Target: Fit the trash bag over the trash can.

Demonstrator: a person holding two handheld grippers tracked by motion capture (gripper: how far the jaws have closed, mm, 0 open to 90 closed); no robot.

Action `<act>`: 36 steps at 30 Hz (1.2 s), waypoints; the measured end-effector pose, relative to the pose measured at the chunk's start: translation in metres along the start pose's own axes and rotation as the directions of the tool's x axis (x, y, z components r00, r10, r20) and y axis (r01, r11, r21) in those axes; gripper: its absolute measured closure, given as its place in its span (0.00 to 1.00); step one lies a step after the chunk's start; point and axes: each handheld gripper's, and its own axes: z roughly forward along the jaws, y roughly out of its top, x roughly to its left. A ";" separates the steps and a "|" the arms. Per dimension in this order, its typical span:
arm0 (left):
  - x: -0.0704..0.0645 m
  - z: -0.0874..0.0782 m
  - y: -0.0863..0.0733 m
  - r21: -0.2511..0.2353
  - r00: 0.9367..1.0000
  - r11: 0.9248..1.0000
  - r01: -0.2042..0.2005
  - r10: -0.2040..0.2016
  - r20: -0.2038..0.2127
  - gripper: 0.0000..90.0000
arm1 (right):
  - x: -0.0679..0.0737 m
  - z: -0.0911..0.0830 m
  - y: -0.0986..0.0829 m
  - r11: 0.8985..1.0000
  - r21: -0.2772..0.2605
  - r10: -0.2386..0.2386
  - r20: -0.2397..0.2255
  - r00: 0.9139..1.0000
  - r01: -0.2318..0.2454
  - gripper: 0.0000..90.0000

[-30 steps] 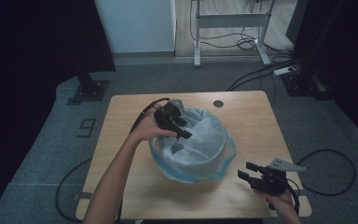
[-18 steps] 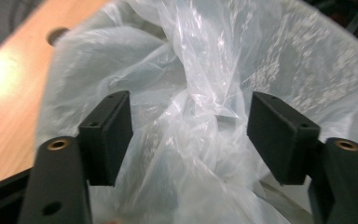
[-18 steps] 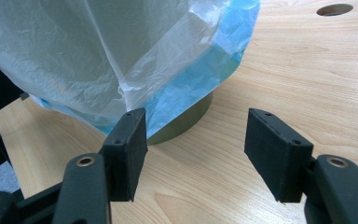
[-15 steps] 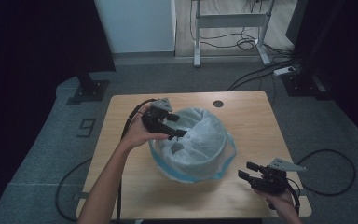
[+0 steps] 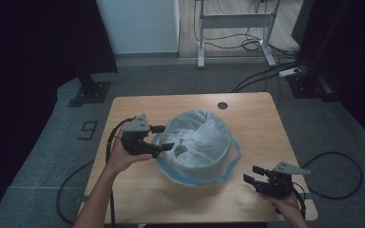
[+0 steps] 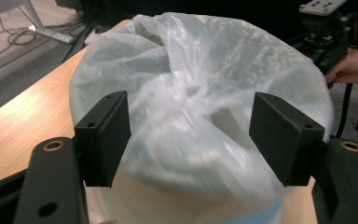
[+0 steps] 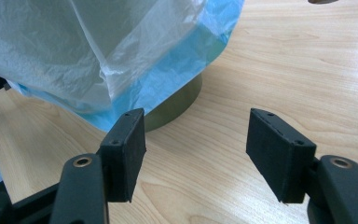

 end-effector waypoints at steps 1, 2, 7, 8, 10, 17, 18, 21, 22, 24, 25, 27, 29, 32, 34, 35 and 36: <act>-0.003 -0.003 -0.006 0.000 1.000 1.000 -0.001 0.001 -0.004 0.32 | 0.000 0.000 0.000 1.000 0.001 -0.002 0.004 1.000 0.002 0.41; -0.005 -0.005 -0.009 0.001 1.000 1.000 0.000 0.000 -0.006 0.32 | -0.001 -0.001 -0.001 1.000 0.005 -0.002 0.006 1.000 0.002 0.41; -0.015 -0.016 -0.037 -0.009 0.999 1.000 0.025 -0.025 -0.025 0.32 | -0.005 -0.004 -0.002 1.000 0.003 0.006 0.013 1.000 -0.006 0.41; -0.016 -0.017 -0.042 -0.011 0.999 0.999 0.031 -0.031 -0.028 0.32 | -0.005 -0.004 -0.003 1.000 0.004 0.007 0.016 1.000 -0.007 0.40; -0.019 -0.020 -0.054 -0.017 0.998 0.999 0.048 -0.048 -0.032 0.32 | -0.006 -0.005 -0.003 1.000 0.006 0.010 0.018 1.000 -0.010 0.40; -0.026 -0.023 -0.091 0.020 0.995 0.997 0.079 -0.078 -0.064 0.32 | -0.009 -0.006 -0.006 1.000 0.014 0.014 0.024 1.000 -0.015 0.40; -0.027 -0.023 -0.096 0.025 0.994 0.996 0.086 -0.084 -0.067 0.32 | -0.009 -0.005 -0.006 1.000 0.016 0.013 0.024 1.000 -0.014 0.40; -0.028 -0.021 -0.113 0.050 0.992 0.993 0.109 -0.105 -0.077 0.32 | -0.009 -0.004 -0.007 1.000 0.026 0.006 0.029 1.000 -0.007 0.40; -0.028 -0.020 -0.118 0.055 0.991 0.991 0.118 -0.114 -0.077 0.32 | -0.009 -0.003 -0.007 1.000 0.029 0.006 0.031 1.000 -0.007 0.40; -0.028 -0.016 -0.130 0.073 0.988 0.988 0.137 -0.131 -0.087 0.32 | -0.010 -0.001 -0.008 0.999 0.038 0.000 0.034 0.999 -0.001 0.40; -0.028 -0.014 -0.134 0.076 0.986 0.986 0.148 -0.141 -0.084 0.32 | -0.010 -0.001 -0.008 0.999 0.046 -0.004 0.036 0.999 0.003 0.40; -0.028 -0.012 -0.140 0.081 0.985 0.984 0.159 -0.152 -0.083 0.32 | -0.009 0.001 -0.009 0.999 0.053 -0.013 0.037 0.999 0.011 0.40; -0.027 -0.009 -0.142 0.086 0.984 0.983 0.165 -0.157 -0.086 0.32 | -0.009 0.001 -0.009 0.998 0.056 -0.015 0.038 0.999 0.013 0.40; -0.025 -0.009 -0.140 0.087 0.983 0.982 0.167 -0.159 -0.087 0.32 | -0.009 0.001 -0.008 0.999 0.053 -0.013 0.037 0.999 0.011 0.40; -0.024 -0.008 -0.139 0.083 0.983 0.982 0.167 -0.160 -0.089 0.32 | -0.009 0.000 -0.008 0.999 0.052 -0.015 0.037 0.999 0.013 0.40; -0.024 -0.007 -0.138 0.084 0.983 0.982 0.168 -0.160 -0.089 0.32 | -0.009 0.000 -0.008 0.999 0.051 -0.016 0.036 0.999 0.014 0.40; -0.024 -0.006 -0.137 0.087 0.983 0.982 0.167 -0.159 -0.089 0.32 | -0.009 0.000 -0.008 0.999 0.050 -0.017 0.036 0.999 0.015 0.40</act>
